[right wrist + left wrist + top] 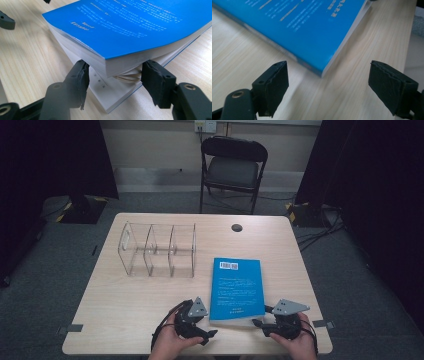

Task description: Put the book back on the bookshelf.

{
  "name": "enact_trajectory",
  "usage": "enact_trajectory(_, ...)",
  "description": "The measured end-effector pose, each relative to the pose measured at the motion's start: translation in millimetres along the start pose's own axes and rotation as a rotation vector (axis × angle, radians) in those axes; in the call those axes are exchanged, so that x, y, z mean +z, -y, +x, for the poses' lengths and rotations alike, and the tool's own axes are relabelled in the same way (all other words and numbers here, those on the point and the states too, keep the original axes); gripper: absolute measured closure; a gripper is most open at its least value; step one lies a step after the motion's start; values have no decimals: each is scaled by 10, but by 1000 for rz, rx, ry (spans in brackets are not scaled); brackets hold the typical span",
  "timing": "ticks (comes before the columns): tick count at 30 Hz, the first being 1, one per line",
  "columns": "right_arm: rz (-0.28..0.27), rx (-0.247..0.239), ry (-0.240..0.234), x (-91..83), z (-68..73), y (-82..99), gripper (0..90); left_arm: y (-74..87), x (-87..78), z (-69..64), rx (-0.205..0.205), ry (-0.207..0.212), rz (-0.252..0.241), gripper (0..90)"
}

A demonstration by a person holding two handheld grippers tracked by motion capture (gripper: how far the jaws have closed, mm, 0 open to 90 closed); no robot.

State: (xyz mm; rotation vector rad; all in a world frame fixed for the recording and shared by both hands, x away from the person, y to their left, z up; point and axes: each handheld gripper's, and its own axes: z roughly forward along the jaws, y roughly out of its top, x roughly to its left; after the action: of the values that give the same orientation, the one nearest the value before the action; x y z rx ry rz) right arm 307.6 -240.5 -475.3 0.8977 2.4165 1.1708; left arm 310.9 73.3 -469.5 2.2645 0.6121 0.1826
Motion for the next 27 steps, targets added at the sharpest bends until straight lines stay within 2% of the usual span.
enact_trajectory(7, -7, 4, -2, -13, -9, -10, 404, -223, 181, -82, 29, 25, -19, 169)
enact_trajectory(10, -11, 4, -1, -20, -5, -19, 405, -313, 258, -136, 68, 22, -3, 170)
enact_trajectory(12, -13, 3, -2, -20, -5, -23, 405, -354, 301, -167, 70, 30, -2, 170)
enact_trajectory(15, -11, 4, 1, -23, -6, -26, 405, -403, 336, -192, 97, 24, 3, 172)
enact_trajectory(20, -11, 5, 0, -23, -7, -25, 405, -465, 373, -190, 96, 29, 8, 169)
enact_trajectory(21, -11, 4, -4, -22, -9, -25, 405, -478, 376, -189, 107, 27, 14, 172)
enact_trajectory(22, -10, 5, -4, -22, -9, -26, 405, -492, 375, -199, 106, 18, 28, 180)
enact_trajectory(24, -9, 5, -1, -24, -10, -30, 405, -503, 396, -203, 117, 6, 19, 175)
enact_trajectory(26, -9, 6, -1, -24, -9, -31, 405, -508, 406, -184, 112, 21, 22, 172)
enact_trajectory(27, -10, 11, -6, -23, -11, -29, 405, -514, 407, -177, 122, 18, 27, 174)
